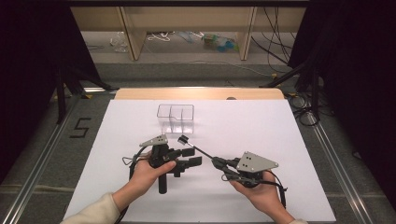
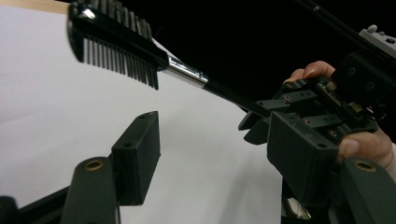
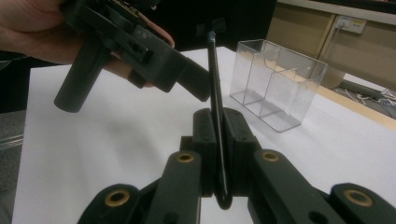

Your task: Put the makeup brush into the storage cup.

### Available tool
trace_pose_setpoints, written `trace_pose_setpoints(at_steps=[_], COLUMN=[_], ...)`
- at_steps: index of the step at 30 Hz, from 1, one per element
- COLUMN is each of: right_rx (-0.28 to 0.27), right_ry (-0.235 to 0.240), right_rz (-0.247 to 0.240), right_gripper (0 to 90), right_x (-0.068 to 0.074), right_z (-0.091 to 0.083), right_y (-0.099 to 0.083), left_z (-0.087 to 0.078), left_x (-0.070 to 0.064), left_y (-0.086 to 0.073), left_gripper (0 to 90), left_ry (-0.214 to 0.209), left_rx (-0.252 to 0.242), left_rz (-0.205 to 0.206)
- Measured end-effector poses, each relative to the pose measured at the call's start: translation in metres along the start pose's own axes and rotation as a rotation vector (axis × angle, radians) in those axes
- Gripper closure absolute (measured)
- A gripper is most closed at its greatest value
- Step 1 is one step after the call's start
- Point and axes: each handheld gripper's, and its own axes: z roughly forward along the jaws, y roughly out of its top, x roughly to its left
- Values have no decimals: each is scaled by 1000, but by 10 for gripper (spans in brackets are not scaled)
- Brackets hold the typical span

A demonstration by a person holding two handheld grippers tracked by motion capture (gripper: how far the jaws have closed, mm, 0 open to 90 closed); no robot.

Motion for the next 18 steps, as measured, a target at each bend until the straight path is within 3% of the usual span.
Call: trace_pose_setpoints(at_steps=[18], right_rx=[-7], right_ry=[-15], right_rz=[4], right_gripper=[854], right_x=[1], right_z=[2], right_y=[-1], left_z=[5], left_x=[-1], left_y=[1], left_gripper=[368], left_ry=[-7], left_rx=[-44], left_rz=[-55])
